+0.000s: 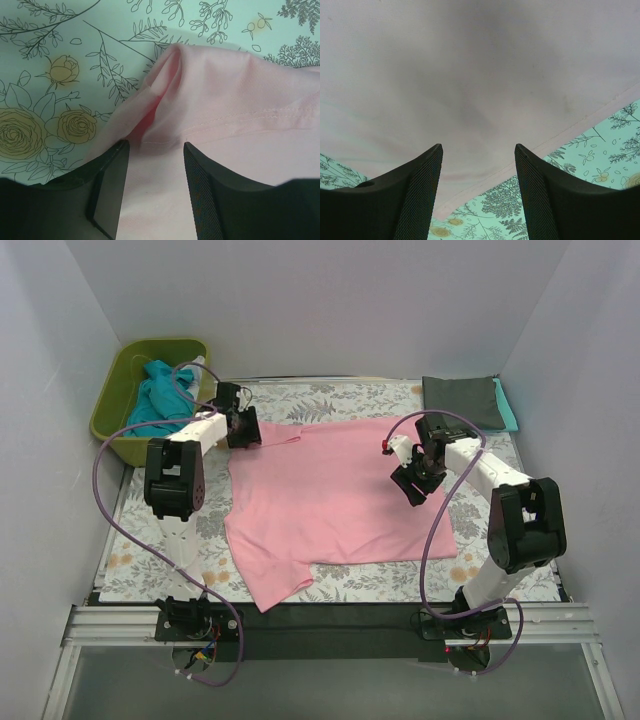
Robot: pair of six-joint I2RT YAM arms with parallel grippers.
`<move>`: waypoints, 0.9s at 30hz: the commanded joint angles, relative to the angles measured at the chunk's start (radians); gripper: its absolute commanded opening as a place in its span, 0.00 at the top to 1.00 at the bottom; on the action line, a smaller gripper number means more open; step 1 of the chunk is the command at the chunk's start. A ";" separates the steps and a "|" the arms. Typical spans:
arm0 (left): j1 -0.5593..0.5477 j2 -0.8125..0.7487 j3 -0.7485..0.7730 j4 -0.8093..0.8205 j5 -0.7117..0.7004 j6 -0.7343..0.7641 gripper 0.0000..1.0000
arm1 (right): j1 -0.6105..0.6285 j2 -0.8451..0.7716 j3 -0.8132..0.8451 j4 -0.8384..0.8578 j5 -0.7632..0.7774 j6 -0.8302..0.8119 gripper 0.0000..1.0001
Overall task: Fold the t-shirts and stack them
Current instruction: Flatten the tshirt out
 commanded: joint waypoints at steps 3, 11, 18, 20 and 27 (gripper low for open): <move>0.015 -0.067 -0.010 -0.010 0.013 -0.013 0.55 | -0.002 0.009 0.025 -0.010 -0.015 -0.007 0.44; 0.015 -0.033 0.019 0.026 0.113 -0.042 0.82 | -0.002 0.007 0.017 -0.008 -0.004 -0.011 0.44; 0.021 -0.076 0.067 0.158 0.082 -0.045 1.00 | -0.002 0.016 0.004 -0.007 -0.007 -0.015 0.44; 0.023 -0.048 0.102 0.180 0.064 -0.039 1.00 | -0.001 0.024 0.004 -0.005 -0.009 -0.016 0.45; 0.041 0.049 0.237 0.226 0.093 -0.061 1.00 | -0.002 0.039 0.008 -0.005 -0.009 -0.018 0.45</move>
